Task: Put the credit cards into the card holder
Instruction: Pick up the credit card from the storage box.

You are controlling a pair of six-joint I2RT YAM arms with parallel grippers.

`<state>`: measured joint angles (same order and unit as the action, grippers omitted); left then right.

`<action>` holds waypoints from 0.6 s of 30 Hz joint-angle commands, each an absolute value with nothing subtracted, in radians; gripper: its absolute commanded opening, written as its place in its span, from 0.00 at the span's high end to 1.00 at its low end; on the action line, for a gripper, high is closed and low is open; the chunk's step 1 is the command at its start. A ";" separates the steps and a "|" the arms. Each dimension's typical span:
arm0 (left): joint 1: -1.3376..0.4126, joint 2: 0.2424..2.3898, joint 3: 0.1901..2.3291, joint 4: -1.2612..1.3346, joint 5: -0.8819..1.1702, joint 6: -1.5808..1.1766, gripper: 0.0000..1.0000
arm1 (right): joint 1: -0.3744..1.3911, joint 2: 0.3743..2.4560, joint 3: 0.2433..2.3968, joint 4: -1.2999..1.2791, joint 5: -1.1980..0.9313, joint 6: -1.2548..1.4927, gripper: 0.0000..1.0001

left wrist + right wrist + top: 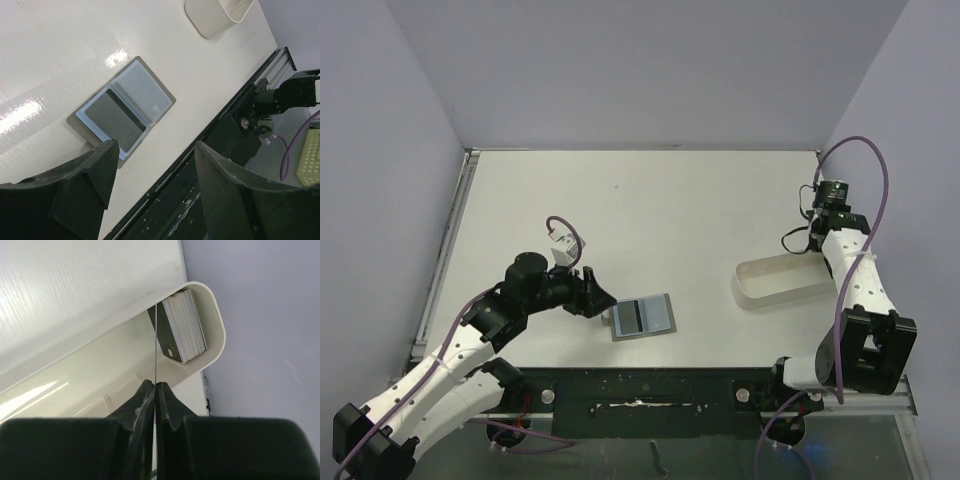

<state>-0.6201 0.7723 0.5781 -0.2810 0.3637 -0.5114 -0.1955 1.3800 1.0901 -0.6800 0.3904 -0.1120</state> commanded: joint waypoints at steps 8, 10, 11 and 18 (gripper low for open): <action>-0.616 0.791 0.622 -0.282 0.328 -0.510 0.39 | 0.060 1.204 1.216 -0.827 0.401 0.181 1.00; -0.615 0.794 0.626 -0.268 0.334 -0.538 0.40 | 0.117 1.191 1.247 -0.861 0.357 0.255 1.00; -0.615 0.796 0.625 -0.248 0.344 -0.557 0.40 | 0.146 1.190 1.261 -0.877 0.324 0.281 1.00; -0.606 0.839 0.644 -0.080 0.381 -0.733 0.40 | 0.382 1.155 1.237 -0.795 0.167 0.450 1.00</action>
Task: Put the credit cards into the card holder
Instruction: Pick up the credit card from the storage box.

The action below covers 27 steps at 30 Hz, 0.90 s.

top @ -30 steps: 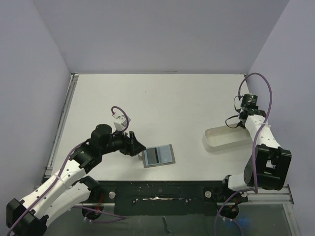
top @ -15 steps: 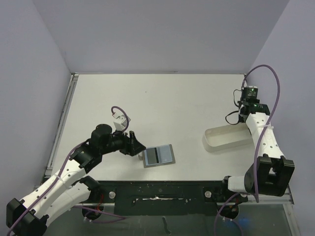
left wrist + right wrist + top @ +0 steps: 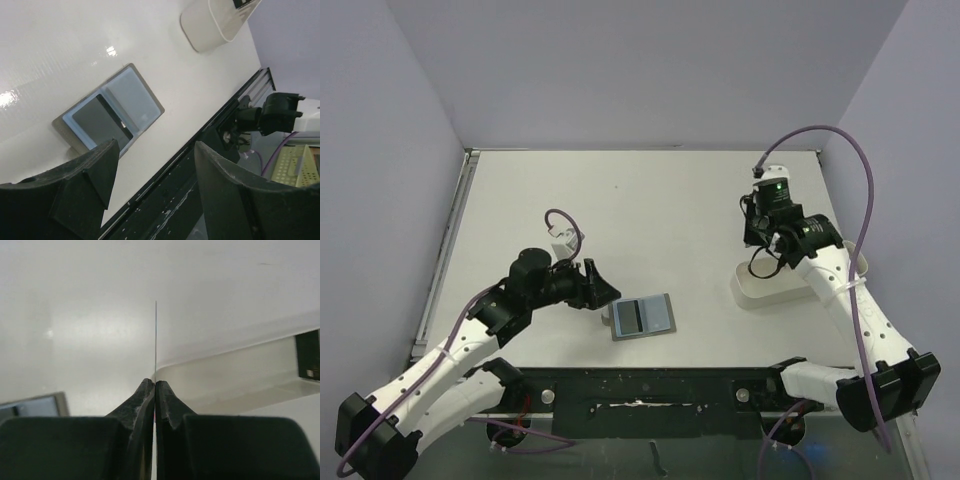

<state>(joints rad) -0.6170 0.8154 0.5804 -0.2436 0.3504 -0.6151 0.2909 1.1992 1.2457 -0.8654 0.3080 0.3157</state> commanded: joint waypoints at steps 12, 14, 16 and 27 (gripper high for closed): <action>-0.602 0.867 0.559 0.297 0.384 -1.097 0.46 | 0.677 1.110 1.042 -0.321 -0.228 0.645 1.00; -0.602 0.861 0.530 0.363 0.379 -1.144 0.47 | 0.710 1.100 1.007 -0.230 -0.269 0.679 1.00; -0.601 0.850 0.513 0.402 0.365 -1.176 0.47 | 0.733 1.087 0.972 -0.144 -0.305 0.710 1.00; -0.598 0.820 0.529 0.349 0.320 -1.171 0.47 | 0.775 1.051 0.899 -0.014 -0.373 0.798 1.00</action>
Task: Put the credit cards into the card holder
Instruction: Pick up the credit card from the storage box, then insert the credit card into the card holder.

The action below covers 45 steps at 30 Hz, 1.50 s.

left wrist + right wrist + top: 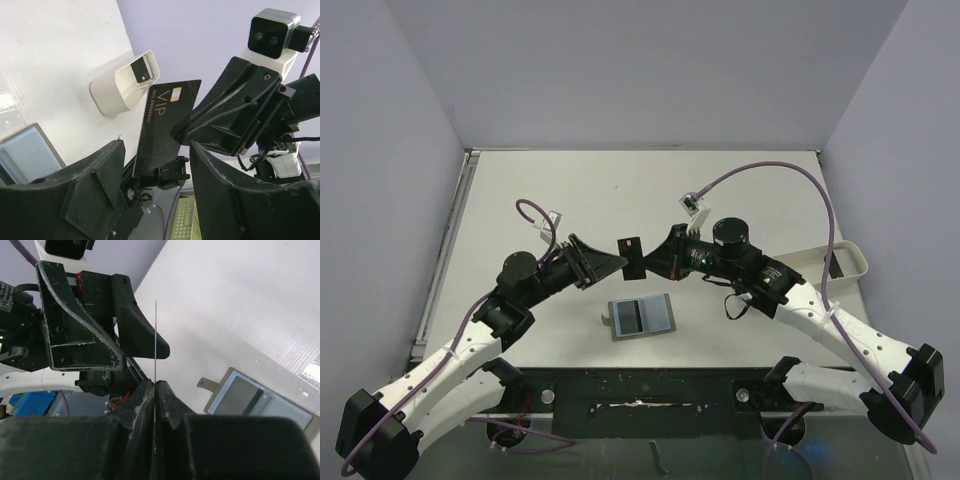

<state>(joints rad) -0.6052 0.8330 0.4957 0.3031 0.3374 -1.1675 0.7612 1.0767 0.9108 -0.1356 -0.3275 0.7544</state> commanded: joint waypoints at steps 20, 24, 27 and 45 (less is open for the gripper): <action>-0.592 0.798 0.482 0.406 0.327 -1.204 0.98 | 0.793 1.054 0.858 -0.021 -0.378 0.815 0.99; -0.588 0.799 0.477 0.391 0.320 -1.202 1.00 | 0.793 1.052 0.856 -0.066 -0.338 0.811 0.86; -0.587 0.804 0.482 0.352 0.313 -1.184 1.00 | 0.790 1.048 0.864 -0.120 -0.296 0.798 0.75; -0.595 0.929 0.410 0.301 0.249 -1.157 1.00 | 0.787 1.159 0.839 -0.414 0.045 0.734 0.60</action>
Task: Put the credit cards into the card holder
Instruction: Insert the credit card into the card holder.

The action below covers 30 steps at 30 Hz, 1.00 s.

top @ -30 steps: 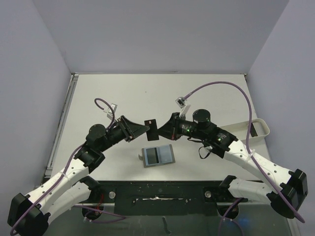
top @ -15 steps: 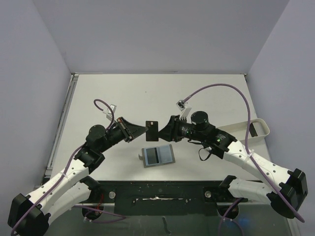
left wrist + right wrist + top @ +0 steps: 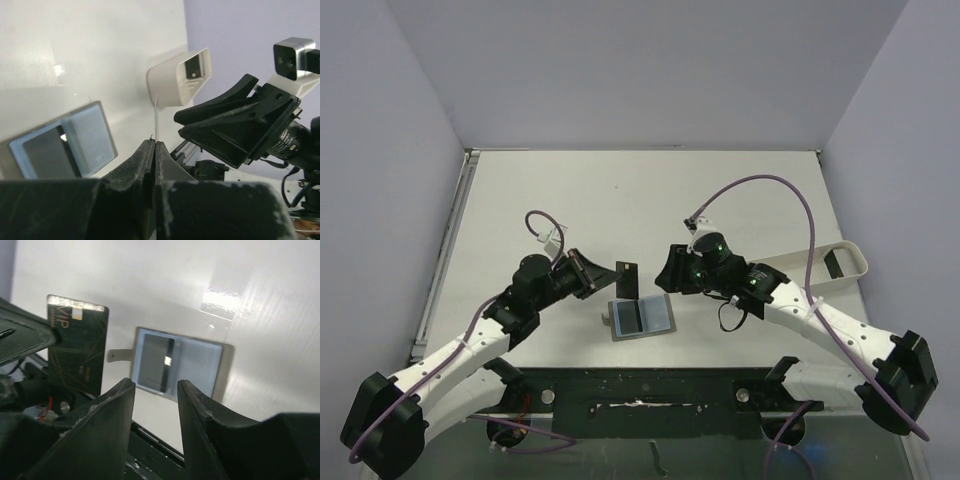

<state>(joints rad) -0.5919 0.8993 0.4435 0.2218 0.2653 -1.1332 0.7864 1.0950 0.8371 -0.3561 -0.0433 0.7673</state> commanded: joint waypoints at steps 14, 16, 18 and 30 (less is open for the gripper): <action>-0.642 1.046 0.287 0.397 0.221 -1.238 1.00 | 0.791 1.416 0.784 -0.323 0.024 0.737 0.64; -0.655 1.053 0.287 0.400 0.214 -1.241 1.00 | 0.794 1.437 0.775 -0.310 0.019 0.744 0.64; -0.672 1.067 0.283 0.425 0.206 -1.245 1.00 | 0.797 1.451 0.759 -0.288 0.020 0.757 0.65; -0.739 1.180 0.276 0.508 0.169 -1.254 1.00 | 0.854 1.468 0.707 -0.232 -0.005 0.862 0.76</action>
<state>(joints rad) -0.7345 1.1755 0.2680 0.4244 0.2005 -1.2667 0.8295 1.4780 0.7208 -0.2859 -0.0021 0.8104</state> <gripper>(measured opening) 0.007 0.246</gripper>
